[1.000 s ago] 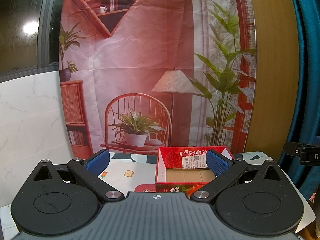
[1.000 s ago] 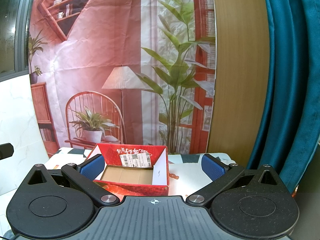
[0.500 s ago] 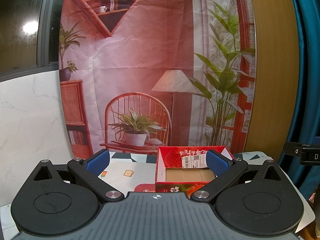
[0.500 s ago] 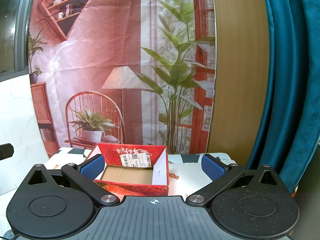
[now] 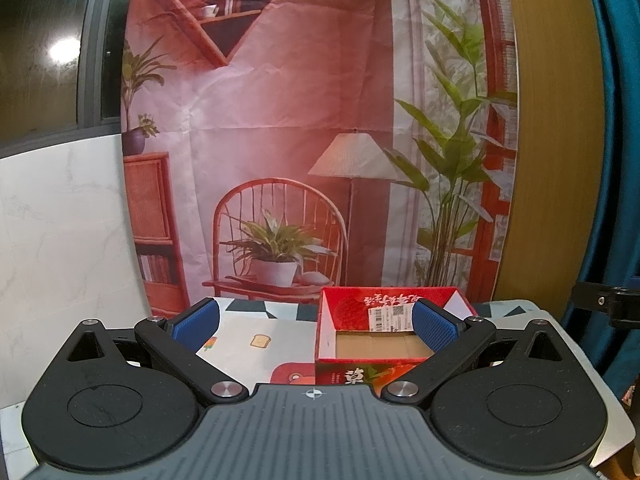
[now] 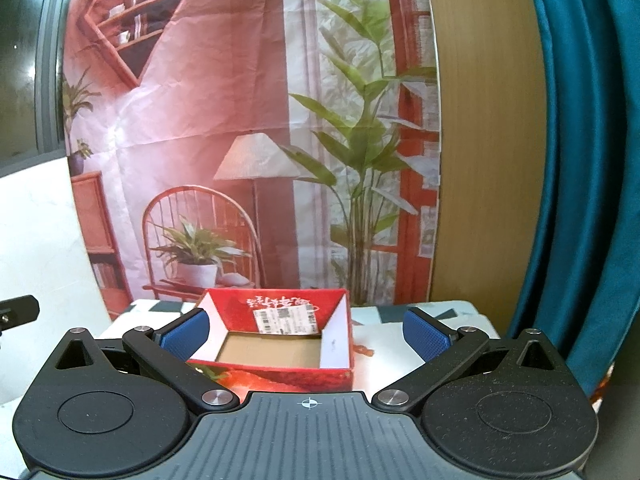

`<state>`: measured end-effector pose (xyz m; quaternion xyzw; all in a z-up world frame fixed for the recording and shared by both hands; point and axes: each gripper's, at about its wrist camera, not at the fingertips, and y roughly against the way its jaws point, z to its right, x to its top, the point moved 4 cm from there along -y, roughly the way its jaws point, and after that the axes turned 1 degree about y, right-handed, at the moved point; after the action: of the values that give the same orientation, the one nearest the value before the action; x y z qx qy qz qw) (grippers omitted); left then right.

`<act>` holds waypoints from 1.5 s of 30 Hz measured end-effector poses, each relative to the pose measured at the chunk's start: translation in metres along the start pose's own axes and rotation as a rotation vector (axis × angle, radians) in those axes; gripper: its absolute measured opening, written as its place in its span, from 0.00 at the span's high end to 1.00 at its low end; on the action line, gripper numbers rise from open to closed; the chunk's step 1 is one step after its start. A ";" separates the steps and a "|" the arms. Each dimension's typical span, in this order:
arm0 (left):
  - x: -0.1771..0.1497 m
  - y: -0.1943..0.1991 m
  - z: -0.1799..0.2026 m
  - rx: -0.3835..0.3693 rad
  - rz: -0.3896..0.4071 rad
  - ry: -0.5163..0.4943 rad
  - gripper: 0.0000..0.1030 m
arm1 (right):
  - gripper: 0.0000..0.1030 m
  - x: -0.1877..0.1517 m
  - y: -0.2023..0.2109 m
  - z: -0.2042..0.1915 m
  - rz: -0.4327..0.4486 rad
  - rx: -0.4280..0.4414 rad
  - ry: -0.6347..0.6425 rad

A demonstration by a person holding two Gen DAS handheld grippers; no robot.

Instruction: Organize soft objects

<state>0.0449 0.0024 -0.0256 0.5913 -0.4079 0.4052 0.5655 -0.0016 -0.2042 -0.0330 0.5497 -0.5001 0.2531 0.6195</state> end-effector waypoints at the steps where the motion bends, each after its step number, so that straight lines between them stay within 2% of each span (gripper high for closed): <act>1: -0.002 -0.002 -0.001 0.003 -0.002 0.002 0.00 | 0.00 -0.003 -0.001 0.000 0.003 0.005 -0.005; 8: -0.020 -0.026 -0.004 0.011 -0.028 0.024 0.00 | 0.00 -0.027 -0.028 -0.005 0.008 0.065 -0.050; 13: -0.037 -0.046 -0.005 0.008 -0.067 0.023 0.00 | 0.00 -0.049 -0.048 -0.013 0.001 0.066 -0.029; 19: -0.061 -0.083 -0.002 -0.011 -0.131 0.023 0.00 | 0.00 -0.078 -0.082 -0.026 -0.094 0.099 0.001; 23: -0.080 -0.115 -0.002 -0.031 -0.181 0.031 0.00 | 0.00 -0.098 -0.109 -0.035 -0.160 0.080 0.007; 26: -0.095 -0.135 -0.003 -0.043 -0.219 0.041 0.00 | 0.02 -0.113 -0.129 -0.042 -0.177 0.115 0.013; 29: -0.109 -0.155 -0.005 -0.072 -0.262 0.073 0.00 | 0.17 -0.125 -0.148 -0.050 -0.200 0.130 0.048; 31: -0.119 -0.163 -0.006 -0.088 -0.283 0.095 0.00 | 0.34 -0.132 -0.160 -0.053 -0.224 0.148 0.058; 34: -0.134 -0.172 -0.007 -0.103 -0.318 0.115 0.00 | 0.48 -0.144 -0.173 -0.055 -0.267 0.177 0.058; 39: -0.157 -0.182 -0.002 -0.119 -0.377 0.121 0.00 | 0.59 -0.163 -0.178 -0.059 -0.300 0.239 0.070; 45: -0.177 -0.190 0.008 -0.119 -0.409 0.060 0.00 | 0.61 -0.181 -0.179 -0.057 -0.323 0.274 0.053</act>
<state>0.1635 0.0039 -0.2562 0.6152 -0.2855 0.2746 0.6816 0.1054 -0.1559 -0.2663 0.6949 -0.3501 0.2306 0.5843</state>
